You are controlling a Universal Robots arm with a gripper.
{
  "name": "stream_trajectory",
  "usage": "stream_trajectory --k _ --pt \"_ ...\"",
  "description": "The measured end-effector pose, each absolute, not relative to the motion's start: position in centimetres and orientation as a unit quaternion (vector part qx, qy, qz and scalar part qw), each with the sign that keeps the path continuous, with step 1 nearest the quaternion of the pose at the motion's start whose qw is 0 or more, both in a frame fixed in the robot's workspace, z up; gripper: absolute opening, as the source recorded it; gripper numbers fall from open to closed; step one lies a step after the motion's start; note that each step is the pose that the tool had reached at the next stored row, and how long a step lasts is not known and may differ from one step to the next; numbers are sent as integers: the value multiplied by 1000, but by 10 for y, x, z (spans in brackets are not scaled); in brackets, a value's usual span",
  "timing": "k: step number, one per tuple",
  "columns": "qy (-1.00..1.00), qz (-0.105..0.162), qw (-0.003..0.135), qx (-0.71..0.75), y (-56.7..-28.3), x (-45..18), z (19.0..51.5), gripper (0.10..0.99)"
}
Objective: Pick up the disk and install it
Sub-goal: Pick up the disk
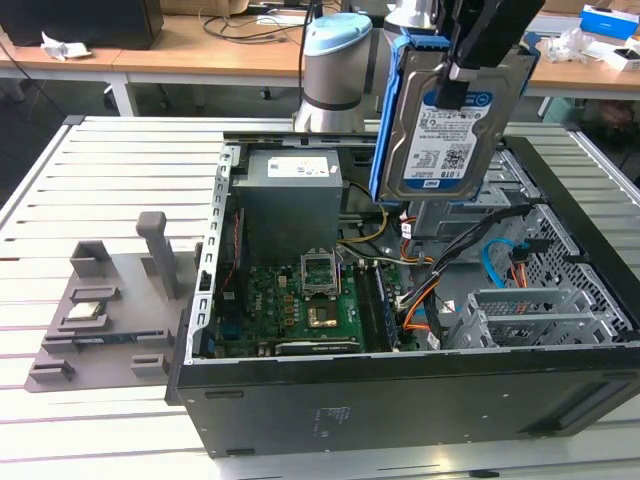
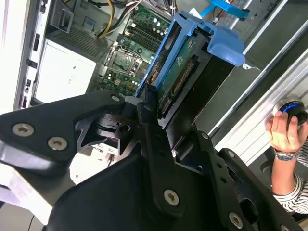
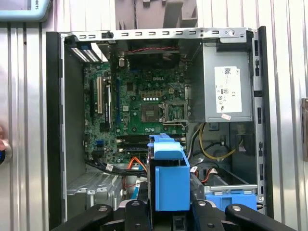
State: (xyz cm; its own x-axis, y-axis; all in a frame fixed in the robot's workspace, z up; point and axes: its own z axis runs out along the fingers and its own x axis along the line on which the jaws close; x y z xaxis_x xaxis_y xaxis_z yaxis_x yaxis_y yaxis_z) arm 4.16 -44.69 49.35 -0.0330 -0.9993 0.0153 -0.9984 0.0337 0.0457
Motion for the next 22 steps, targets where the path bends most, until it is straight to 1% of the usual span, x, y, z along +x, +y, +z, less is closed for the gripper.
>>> stream_trajectory --k 9,22 --pt "-719 -11 21 695 -462 42 493 361" --pt "-719 -11 21 695 -495 42 493 361"
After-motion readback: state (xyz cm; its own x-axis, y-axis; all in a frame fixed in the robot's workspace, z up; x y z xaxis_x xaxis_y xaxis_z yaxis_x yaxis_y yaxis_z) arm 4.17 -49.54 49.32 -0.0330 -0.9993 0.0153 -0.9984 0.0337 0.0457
